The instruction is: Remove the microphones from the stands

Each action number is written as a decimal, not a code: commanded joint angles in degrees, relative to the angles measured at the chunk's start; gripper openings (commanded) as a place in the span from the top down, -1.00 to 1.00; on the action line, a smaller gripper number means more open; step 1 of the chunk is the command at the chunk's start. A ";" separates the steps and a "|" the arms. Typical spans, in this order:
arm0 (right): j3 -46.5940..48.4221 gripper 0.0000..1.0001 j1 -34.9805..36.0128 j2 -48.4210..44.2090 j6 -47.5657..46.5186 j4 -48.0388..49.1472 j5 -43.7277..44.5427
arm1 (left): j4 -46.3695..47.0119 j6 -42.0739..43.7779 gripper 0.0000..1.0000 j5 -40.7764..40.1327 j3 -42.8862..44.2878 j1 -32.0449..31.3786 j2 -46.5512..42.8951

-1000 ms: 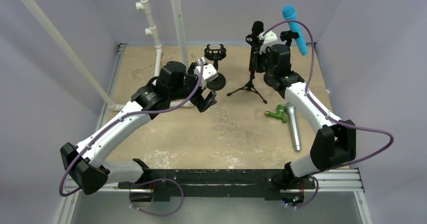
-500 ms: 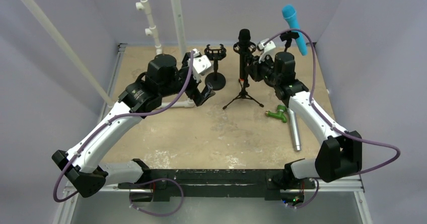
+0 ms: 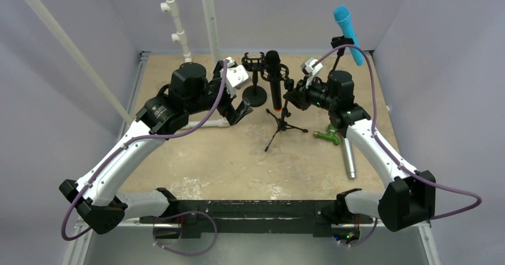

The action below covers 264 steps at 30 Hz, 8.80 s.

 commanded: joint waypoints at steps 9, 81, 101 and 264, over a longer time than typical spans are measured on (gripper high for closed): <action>-3.14 1.00 0.87 -5.15 -7.43 -14.23 -19.05 | 5.19 -13.55 -0.90 2.04 0.64 1.88 0.18; -3.80 1.00 1.14 -7.84 -14.00 -24.14 -17.39 | 18.66 -17.32 0.79 9.01 4.94 3.62 8.49; -3.87 0.99 1.13 -8.01 -14.68 -24.14 -14.75 | 3.33 -10.99 1.00 5.68 26.88 4.03 6.27; -5.42 1.00 -43.74 11.11 -26.81 -37.04 22.76 | -3.06 -16.45 -1.00 13.38 13.42 1.83 -6.37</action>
